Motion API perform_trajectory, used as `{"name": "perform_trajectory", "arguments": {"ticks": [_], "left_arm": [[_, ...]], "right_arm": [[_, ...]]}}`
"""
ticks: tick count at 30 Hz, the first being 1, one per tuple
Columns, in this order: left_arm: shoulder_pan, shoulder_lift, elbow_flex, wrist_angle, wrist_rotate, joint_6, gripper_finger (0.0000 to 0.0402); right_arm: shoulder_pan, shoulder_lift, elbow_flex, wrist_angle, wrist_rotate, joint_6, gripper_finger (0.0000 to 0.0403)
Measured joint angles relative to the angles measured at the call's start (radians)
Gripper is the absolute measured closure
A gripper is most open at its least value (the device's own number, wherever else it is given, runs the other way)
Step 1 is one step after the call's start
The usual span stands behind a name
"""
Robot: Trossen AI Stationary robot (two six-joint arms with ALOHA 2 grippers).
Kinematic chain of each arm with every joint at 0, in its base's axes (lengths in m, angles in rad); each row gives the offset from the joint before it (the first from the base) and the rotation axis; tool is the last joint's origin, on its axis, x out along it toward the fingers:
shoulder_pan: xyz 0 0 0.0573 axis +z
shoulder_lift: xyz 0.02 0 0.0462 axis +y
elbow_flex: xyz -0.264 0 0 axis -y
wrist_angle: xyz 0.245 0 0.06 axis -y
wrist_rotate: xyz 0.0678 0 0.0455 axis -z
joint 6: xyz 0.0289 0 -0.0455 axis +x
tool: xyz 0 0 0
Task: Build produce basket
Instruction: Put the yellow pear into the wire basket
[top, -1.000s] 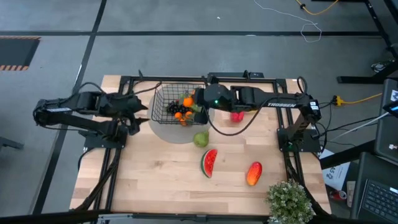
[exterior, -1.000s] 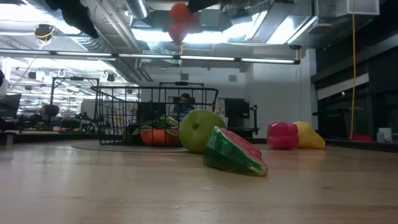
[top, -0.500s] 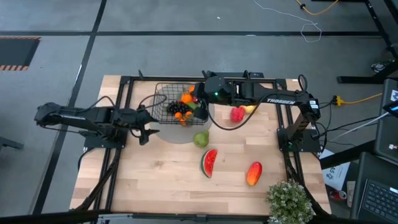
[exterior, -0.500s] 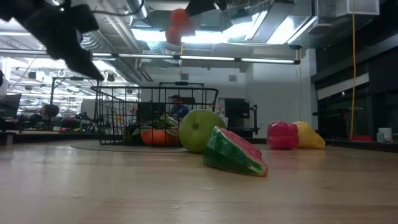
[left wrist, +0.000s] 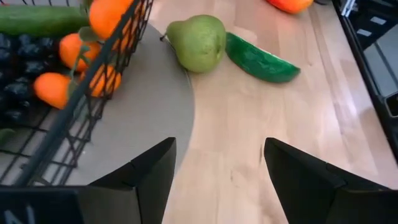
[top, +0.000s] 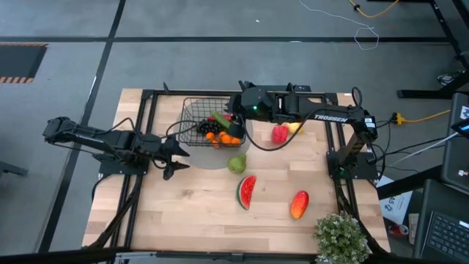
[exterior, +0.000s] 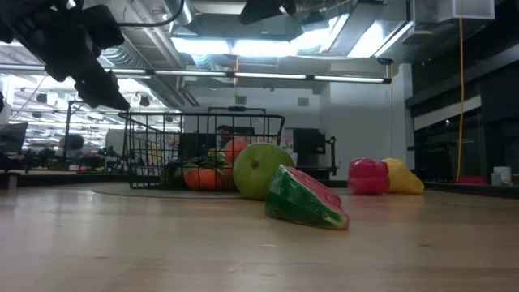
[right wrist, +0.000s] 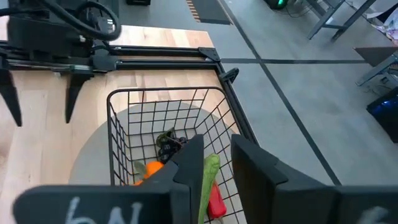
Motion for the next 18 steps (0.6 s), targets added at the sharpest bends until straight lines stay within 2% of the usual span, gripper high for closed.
{"name": "perform_trajectory", "arguments": {"ticks": [3,6,11,18], "left_arm": [[-0.014,0.001,0.000,0.000,-0.011,-0.031,0.0160],[-0.029,0.002,0.000,-0.001,-0.017,-0.054,0.0160],[-0.048,0.002,0.000,-0.003,-0.018,-0.046,0.0160],[-0.055,0.002,0.000,-0.003,-0.018,-0.045,0.0160]], "right_arm": [[0.000,0.000,0.000,-0.030,0.000,0.001,0.0316],[0.008,-0.002,0.014,-0.142,0.000,0.028,0.0315],[0.039,-0.007,0.081,-0.470,-0.006,0.239,0.0314],[0.080,-0.006,0.094,-0.891,0.004,0.492,0.0314]]}}
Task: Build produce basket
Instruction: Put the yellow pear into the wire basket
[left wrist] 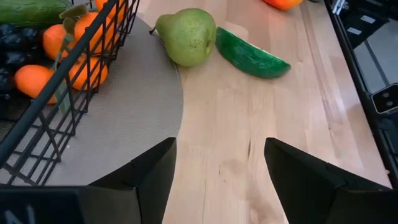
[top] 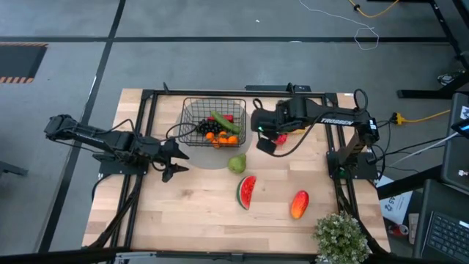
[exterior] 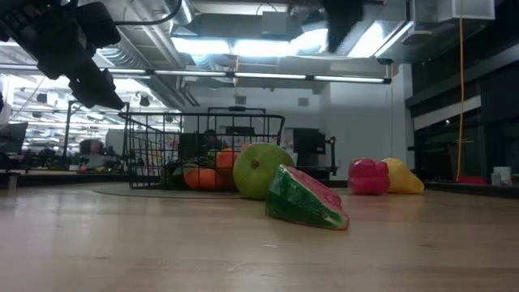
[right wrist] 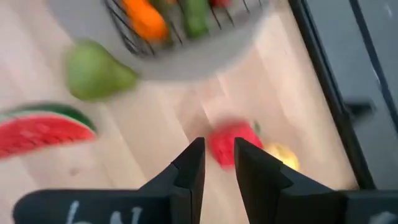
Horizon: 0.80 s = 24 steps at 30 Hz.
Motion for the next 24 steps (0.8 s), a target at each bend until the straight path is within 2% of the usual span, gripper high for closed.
{"name": "perform_trajectory", "arguments": {"ticks": [2,4,10,14,18,24], "left_arm": [[0.000,0.000,0.000,0.000,0.000,0.000,0.0160],[0.000,0.000,0.000,0.000,0.000,-0.001,0.0160],[0.000,0.000,0.000,-0.001,0.000,-0.002,0.0160],[0.000,0.000,0.000,-0.003,0.000,-0.002,0.0160],[0.000,0.000,0.000,-0.005,0.000,-0.008,0.0160],[0.000,0.000,0.000,-0.004,0.000,-0.008,0.0160]], "right_arm": [[0.012,0.000,0.000,-0.069,0.039,0.059,0.0314],[0.023,-0.013,-0.017,-0.053,0.079,0.067,0.0314],[0.028,-0.090,-0.078,-0.068,0.099,0.089,0.0314],[0.024,-0.186,-0.168,-0.066,0.228,0.186,0.0314],[0.024,-0.286,-0.309,-0.058,0.396,0.356,0.0314],[0.022,-0.362,-0.555,-0.051,0.516,0.750,0.0315]]}}
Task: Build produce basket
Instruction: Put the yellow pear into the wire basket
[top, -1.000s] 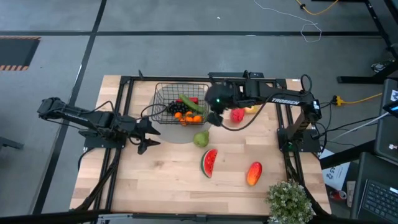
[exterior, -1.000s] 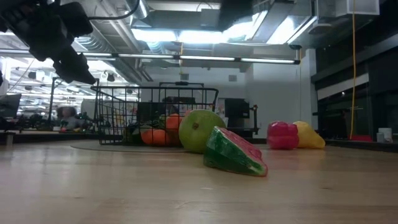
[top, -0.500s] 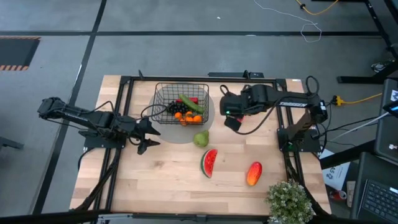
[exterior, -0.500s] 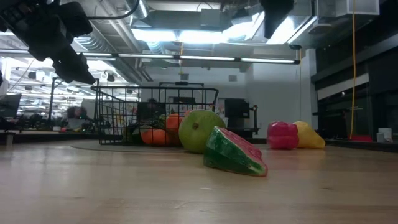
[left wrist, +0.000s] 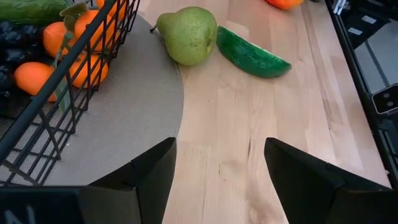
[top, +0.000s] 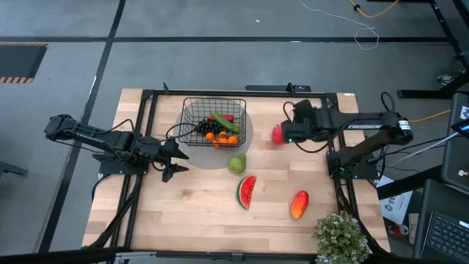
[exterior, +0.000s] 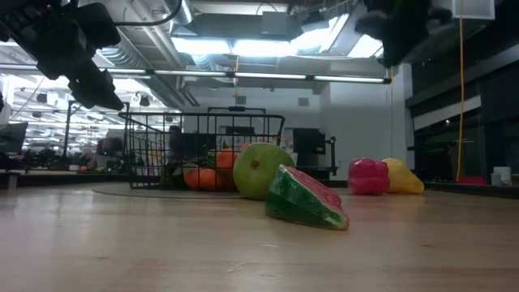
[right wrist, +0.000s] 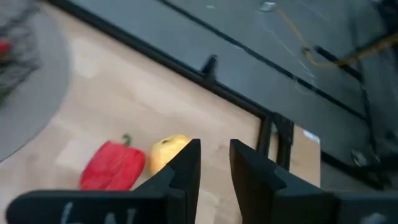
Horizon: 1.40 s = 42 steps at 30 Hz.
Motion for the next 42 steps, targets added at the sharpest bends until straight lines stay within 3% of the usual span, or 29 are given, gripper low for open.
{"name": "perform_trajectory", "arguments": {"ticks": [5,13,23,25,31,36,42], "left_arm": [[0.000,0.000,0.000,0.005,0.000,-0.001,0.0160],[0.000,0.000,0.000,0.005,0.000,-0.002,0.0160],[0.000,0.000,0.000,0.006,0.000,0.001,0.0160],[0.000,0.000,0.000,0.006,0.000,0.001,0.0160],[0.000,0.000,0.000,0.006,0.000,0.001,0.0160],[0.000,0.000,0.000,0.006,0.000,0.002,0.0160],[0.000,0.000,0.000,0.006,-0.001,0.009,0.0160]], "right_arm": [[-0.027,0.011,-0.215,0.127,0.024,0.239,0.0315],[-0.140,0.034,-0.540,0.469,0.013,0.279,0.0315],[-0.300,0.033,-0.665,0.691,0.003,0.265,0.0315],[-0.333,0.033,-0.677,0.749,-0.039,0.204,0.0315],[-0.387,0.033,-0.704,1.008,-0.310,-0.085,0.0315],[-0.369,0.033,-0.704,1.065,-0.495,-0.169,0.0315],[-0.305,0.033,-0.704,1.093,-0.492,-0.172,0.0315]]}}
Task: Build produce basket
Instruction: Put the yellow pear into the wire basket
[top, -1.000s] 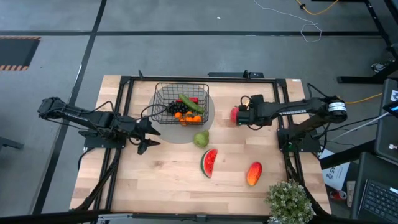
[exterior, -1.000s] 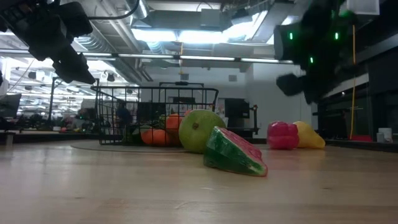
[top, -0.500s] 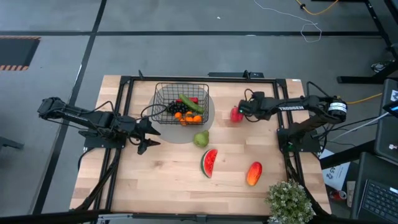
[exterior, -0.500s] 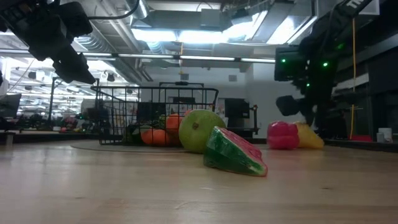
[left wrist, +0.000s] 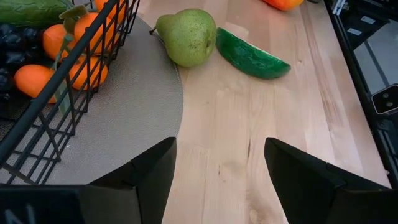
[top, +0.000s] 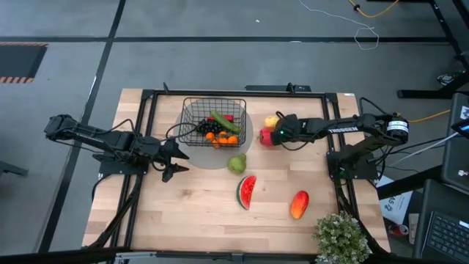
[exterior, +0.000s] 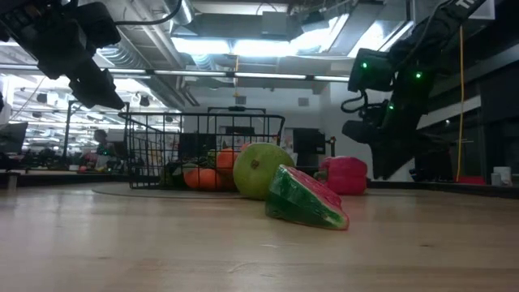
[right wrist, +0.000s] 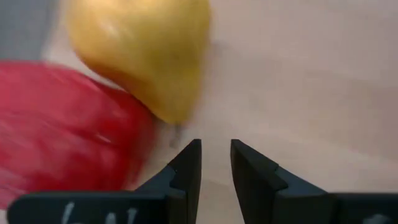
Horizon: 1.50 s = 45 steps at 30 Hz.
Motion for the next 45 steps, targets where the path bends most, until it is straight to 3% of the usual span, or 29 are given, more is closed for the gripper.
{"name": "perform_trajectory", "arguments": {"ticks": [8,14,19,21,33,41,45], "left_arm": [[0.000,0.000,0.000,0.000,0.000,0.000,0.0160],[0.000,0.000,0.000,0.000,0.000,0.000,0.0160],[0.000,0.000,0.000,0.000,0.000,0.000,0.0160],[0.000,0.000,0.000,0.000,0.000,0.000,0.0160],[0.000,0.000,0.000,0.000,-0.001,0.000,0.0160],[0.000,0.000,0.000,0.000,-0.043,0.000,0.0160],[0.000,0.000,0.000,0.000,-0.043,0.000,0.0160]], "right_arm": [[0.038,0.000,0.000,0.234,0.137,-0.033,0.0315],[0.054,0.000,0.001,0.443,0.061,-0.138,0.0315],[0.022,0.000,0.002,0.506,0.328,-0.268,0.0315],[-0.025,0.000,0.002,0.487,0.358,-0.263,0.0315],[-0.290,0.000,0.002,0.484,0.034,-0.238,0.0315],[-0.293,0.062,0.002,0.467,-0.214,-0.283,0.0315],[-0.247,0.079,0.001,0.369,-0.264,-0.238,0.0315]]}}
